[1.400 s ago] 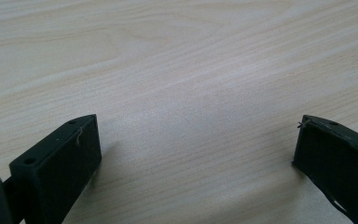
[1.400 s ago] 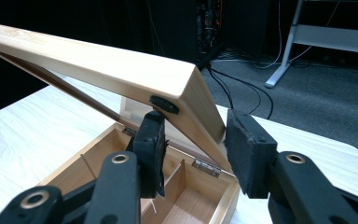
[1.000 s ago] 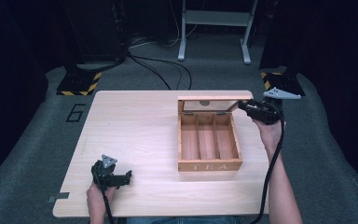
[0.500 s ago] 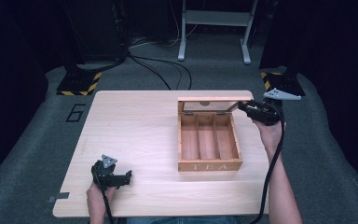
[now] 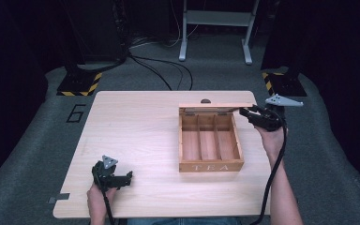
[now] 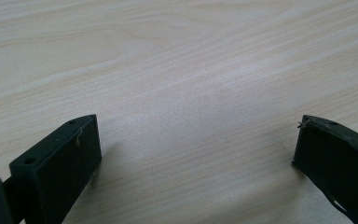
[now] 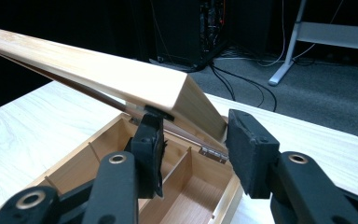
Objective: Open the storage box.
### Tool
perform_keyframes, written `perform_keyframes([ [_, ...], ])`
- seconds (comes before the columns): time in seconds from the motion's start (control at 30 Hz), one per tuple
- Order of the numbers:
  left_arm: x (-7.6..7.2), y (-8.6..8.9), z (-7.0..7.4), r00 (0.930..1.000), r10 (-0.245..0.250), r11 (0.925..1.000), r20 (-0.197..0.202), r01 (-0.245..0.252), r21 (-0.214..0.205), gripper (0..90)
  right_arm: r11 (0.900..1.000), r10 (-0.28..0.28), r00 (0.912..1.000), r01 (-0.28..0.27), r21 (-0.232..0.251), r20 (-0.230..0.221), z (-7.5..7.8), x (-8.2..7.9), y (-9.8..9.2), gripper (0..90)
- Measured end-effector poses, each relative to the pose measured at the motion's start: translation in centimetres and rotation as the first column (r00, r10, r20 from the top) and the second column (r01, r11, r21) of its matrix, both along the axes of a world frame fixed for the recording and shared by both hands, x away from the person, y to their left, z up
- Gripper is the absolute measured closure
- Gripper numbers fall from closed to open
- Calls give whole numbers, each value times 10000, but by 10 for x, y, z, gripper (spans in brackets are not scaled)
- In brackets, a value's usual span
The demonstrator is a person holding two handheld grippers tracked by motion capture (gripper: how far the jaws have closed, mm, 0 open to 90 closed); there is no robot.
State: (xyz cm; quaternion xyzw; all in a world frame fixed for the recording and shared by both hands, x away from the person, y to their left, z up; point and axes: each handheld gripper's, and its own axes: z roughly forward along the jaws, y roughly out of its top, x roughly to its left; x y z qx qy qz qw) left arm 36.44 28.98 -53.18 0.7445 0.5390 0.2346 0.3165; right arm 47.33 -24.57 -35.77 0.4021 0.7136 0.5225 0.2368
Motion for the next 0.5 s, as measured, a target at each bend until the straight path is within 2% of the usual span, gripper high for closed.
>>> perform_keyframes([
  [0.23, 0, 0, 0, 10000, -2, 10000, 6, 2, 13, 4, 10000, -23, 10000, 23, -66, -30, -5, -8, 0, 560],
  [0.5, 0, 0, 0, 10000, 11, 10000, 11, -11, 19, 4, 9999, -20, 9999, 19, -112, -101, -18, -22, 0, 556],
])
